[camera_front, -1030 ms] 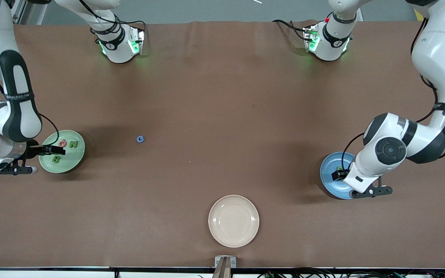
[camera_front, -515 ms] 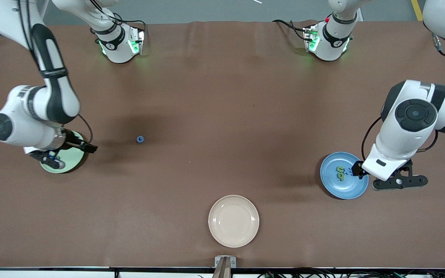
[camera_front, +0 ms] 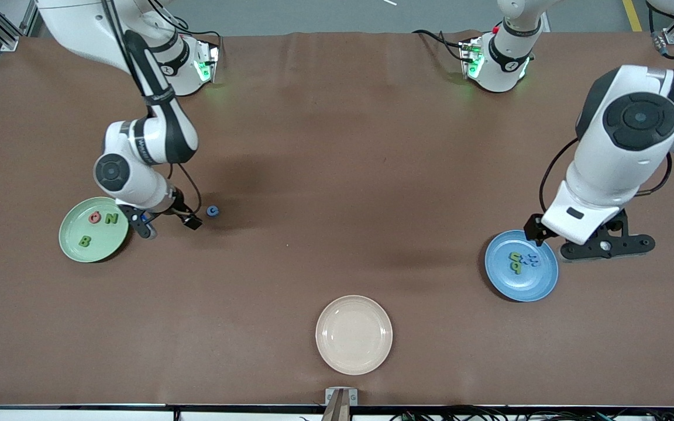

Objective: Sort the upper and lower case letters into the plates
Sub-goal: 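Release the green b onto the blue plate with the left gripper, then grasp the blue c with the right gripper while the left gripper withdraws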

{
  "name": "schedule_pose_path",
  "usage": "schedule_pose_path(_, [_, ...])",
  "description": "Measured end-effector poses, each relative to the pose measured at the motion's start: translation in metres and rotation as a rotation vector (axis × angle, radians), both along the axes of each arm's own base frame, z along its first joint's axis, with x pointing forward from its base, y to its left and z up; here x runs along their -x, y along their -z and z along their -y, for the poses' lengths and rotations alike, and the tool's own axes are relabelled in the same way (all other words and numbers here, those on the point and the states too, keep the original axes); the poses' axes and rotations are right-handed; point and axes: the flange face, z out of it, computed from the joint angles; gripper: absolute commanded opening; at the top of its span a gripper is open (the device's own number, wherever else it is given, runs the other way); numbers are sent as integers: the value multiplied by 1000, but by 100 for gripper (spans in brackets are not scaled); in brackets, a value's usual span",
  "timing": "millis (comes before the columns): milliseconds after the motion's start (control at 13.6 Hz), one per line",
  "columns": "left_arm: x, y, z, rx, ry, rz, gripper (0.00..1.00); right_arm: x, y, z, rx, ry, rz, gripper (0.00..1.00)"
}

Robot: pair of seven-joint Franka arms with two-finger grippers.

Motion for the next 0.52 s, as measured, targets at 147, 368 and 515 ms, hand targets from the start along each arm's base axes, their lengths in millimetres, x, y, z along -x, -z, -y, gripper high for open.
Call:
schedule_pose_path(147, [8,-9,7,7,17,-31,100,6,7,-12,6,4,23,99])
schedule_pose_path(368, [15,-24,4,84,-3,-80,100,12,24,-12,17,5,40,97])
schedule_pose_path(515, [19,-38,-4,124,-13,-98,100,13,32,-11,23,5,44,90])
